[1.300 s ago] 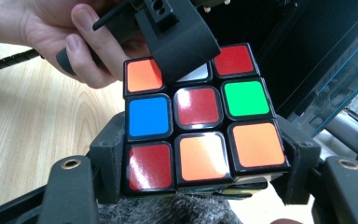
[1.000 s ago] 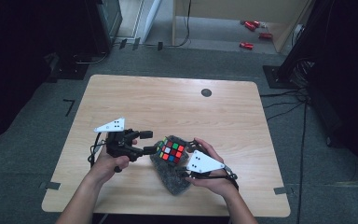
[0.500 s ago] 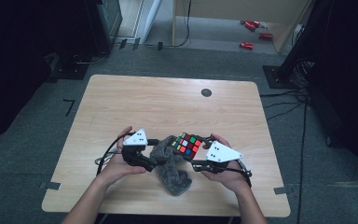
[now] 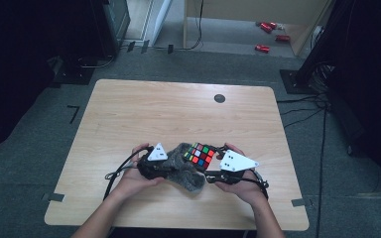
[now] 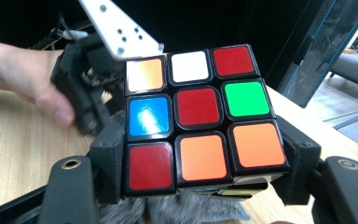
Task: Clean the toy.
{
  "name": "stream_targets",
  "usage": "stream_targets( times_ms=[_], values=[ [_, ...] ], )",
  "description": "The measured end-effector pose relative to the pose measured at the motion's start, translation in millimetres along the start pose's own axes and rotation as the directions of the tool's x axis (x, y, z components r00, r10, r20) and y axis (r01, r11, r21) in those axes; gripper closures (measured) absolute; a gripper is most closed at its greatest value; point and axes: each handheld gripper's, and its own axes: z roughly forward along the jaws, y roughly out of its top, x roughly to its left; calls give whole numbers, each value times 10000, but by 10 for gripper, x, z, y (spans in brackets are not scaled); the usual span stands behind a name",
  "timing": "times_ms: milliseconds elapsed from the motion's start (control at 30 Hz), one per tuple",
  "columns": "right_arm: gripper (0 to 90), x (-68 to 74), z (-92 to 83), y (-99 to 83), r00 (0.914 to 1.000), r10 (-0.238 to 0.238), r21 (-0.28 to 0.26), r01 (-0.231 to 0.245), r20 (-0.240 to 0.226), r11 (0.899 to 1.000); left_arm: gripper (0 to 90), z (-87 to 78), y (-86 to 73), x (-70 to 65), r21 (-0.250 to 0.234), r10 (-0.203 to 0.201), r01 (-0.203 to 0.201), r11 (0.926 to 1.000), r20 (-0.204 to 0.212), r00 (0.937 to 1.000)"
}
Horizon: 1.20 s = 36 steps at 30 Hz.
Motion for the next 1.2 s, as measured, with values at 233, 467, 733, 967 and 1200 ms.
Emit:
stream_targets(
  times_ms=[233,467,733,967,1200],
  values=[
    [339,62,73,-6,9997,-28,145,31,-250,9999,768,-366,85,91,-1940,-117,284,9806,870,9961],
    [340,216,175,66,9968,-116,105,125,-785,9999,772,-658,176,45,-3937,186,608,9172,1948,9807],
    [340,292,220,120,9975,-148,424,177,-685,9989,771,-716,223,-29,-4527,625,746,8885,2806,9578],
    [344,273,180,163,9987,-188,373,205,-468,9991,771,-623,190,24,-3779,-22,896,9215,2256,9742],
    [344,273,221,114,9989,-49,548,74,-465,9985,770,-712,254,-71,-4311,570,645,9000,2631,9631]
  ],
)
